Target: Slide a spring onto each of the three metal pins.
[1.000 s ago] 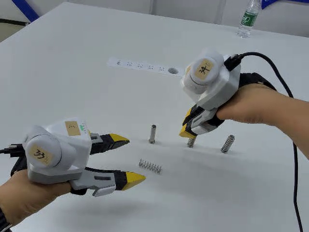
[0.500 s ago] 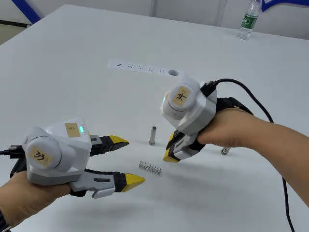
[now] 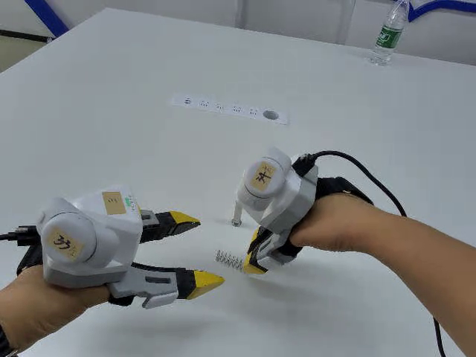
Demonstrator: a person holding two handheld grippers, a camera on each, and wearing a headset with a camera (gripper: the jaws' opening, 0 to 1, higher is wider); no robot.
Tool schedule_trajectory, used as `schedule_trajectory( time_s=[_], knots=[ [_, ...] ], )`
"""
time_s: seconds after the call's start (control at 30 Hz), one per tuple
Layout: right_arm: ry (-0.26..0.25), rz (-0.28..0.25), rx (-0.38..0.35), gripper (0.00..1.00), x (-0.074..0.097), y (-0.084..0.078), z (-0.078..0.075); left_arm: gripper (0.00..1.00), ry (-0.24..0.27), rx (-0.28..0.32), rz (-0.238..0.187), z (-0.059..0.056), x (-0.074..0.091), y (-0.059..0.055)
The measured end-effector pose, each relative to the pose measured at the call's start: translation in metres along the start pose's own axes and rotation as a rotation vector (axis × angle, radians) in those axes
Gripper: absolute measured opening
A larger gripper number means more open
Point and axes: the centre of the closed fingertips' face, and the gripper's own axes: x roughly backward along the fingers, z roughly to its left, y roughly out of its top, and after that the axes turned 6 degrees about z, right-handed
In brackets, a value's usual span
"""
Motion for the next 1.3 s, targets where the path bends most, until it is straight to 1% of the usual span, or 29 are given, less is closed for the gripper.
schedule_trajectory(
  time_s=[0.33,0.43,0.63,0.73,0.8,0.97,1.13,1.27,1.3],
  knots=[
    [0.002,0.023,0.000,0.14,-0.008,-0.003,0.003,0.53,0.002,0.002,0.000,0.000,0.001,-0.002],
    [0.000,0.031,0.001,0.13,-0.011,-0.004,0.002,0.53,0.004,0.003,0.000,0.001,0.001,-0.002],
    [-0.004,0.029,0.011,0.12,-0.011,-0.004,0.001,0.53,0.005,0.003,0.003,0.002,0.002,-0.003],
    [-0.016,0.017,0.019,0.12,-0.010,-0.002,0.000,0.52,0.006,0.003,0.003,0.002,0.001,-0.004],
    [-0.007,0.017,0.015,0.12,-0.007,-0.002,0.003,0.52,0.005,0.003,0.004,0.002,0.001,-0.004],
    [-0.015,0.019,0.044,0.12,0.004,0.001,0.006,0.51,-0.001,0.000,0.013,0.000,-0.002,-0.007],
    [-0.009,0.023,0.078,0.11,0.018,0.001,0.013,0.50,-0.009,-0.017,0.019,-0.003,-0.005,-0.007],
    [0.037,0.017,0.103,0.11,0.033,0.001,0.026,0.48,-0.016,-0.029,0.017,-0.005,-0.007,-0.005],
    [0.036,0.017,0.109,0.11,0.036,0.002,0.028,0.47,-0.018,-0.035,0.017,-0.005,-0.007,-0.005]
  ],
)
